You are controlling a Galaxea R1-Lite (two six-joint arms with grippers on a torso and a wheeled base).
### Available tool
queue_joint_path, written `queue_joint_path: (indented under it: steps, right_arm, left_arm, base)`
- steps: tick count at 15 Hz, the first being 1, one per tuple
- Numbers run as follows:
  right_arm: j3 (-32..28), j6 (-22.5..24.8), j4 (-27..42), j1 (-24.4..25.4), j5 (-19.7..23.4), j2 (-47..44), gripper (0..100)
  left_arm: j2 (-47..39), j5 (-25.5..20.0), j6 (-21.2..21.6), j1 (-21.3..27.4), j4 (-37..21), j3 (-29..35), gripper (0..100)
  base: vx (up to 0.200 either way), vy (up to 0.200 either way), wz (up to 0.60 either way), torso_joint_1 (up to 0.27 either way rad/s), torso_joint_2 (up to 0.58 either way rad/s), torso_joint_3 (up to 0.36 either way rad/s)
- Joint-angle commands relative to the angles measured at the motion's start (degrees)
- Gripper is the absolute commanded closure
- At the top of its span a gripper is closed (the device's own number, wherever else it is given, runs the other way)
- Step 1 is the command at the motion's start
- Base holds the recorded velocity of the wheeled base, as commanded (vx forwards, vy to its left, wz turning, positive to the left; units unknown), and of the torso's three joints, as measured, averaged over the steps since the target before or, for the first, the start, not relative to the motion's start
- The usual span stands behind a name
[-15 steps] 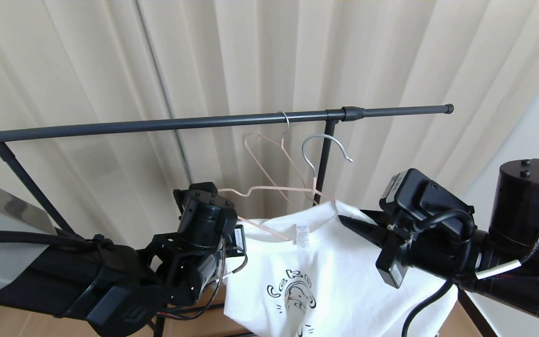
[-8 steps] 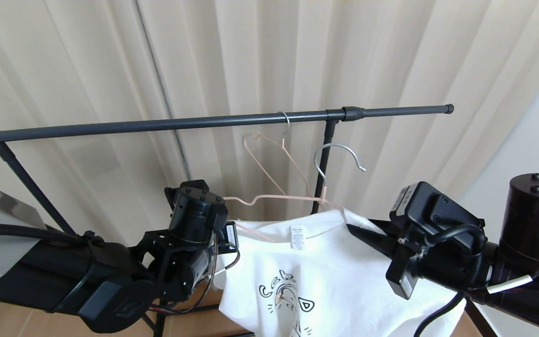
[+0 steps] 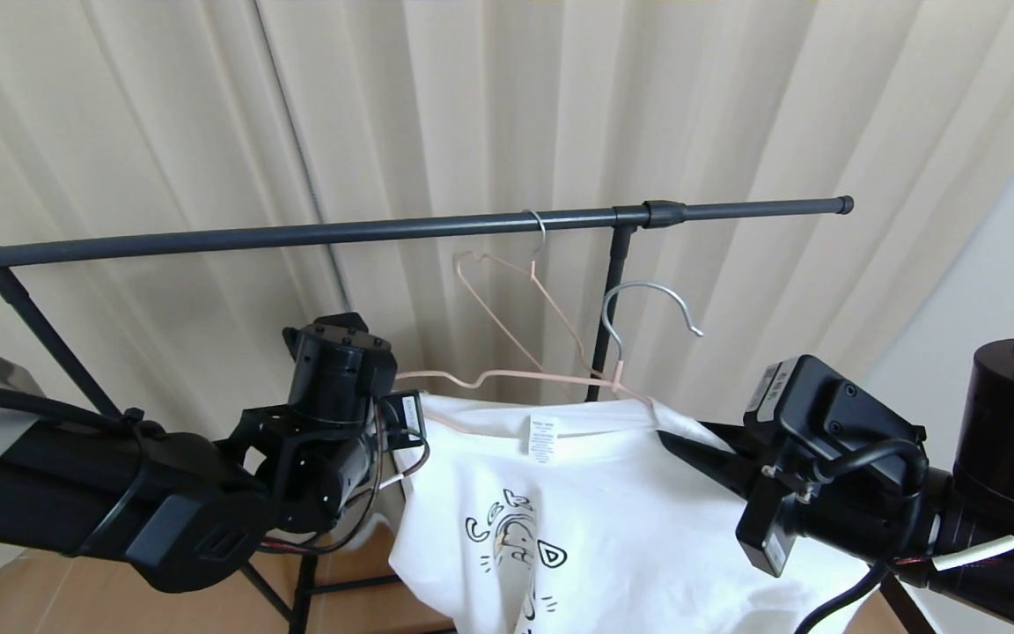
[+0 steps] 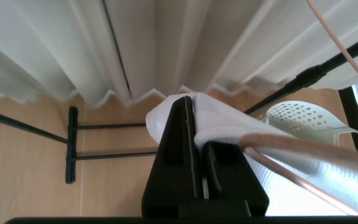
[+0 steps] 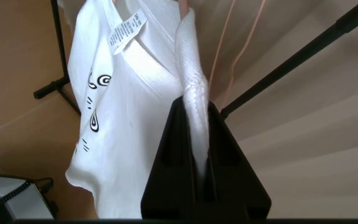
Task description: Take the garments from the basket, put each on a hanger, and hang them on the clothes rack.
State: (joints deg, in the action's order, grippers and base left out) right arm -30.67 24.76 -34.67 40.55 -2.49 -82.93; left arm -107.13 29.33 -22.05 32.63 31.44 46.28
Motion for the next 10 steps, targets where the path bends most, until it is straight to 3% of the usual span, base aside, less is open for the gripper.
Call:
queue_joint_path:
  steps: [1, 10]
  right_arm:
    - [0.2, 0.4, 0.1, -0.5, 0.1, 0.8, 100]
    - [1.4, 2.1, 0.0, -1.0, 0.2, 0.7, 100]
  left_arm:
    - [0.3, -0.1, 0.3, -0.6, 0.0, 0.5, 100]
    - [1.3, -0.2, 2.0, -1.8, 0.0, 3.6, 100]
  base:
    - [0.000, 0.000, 0.00, 0.000, 0.00, 0.000]
    - [0.000, 0.000, 0.00, 0.000, 0.00, 0.000]
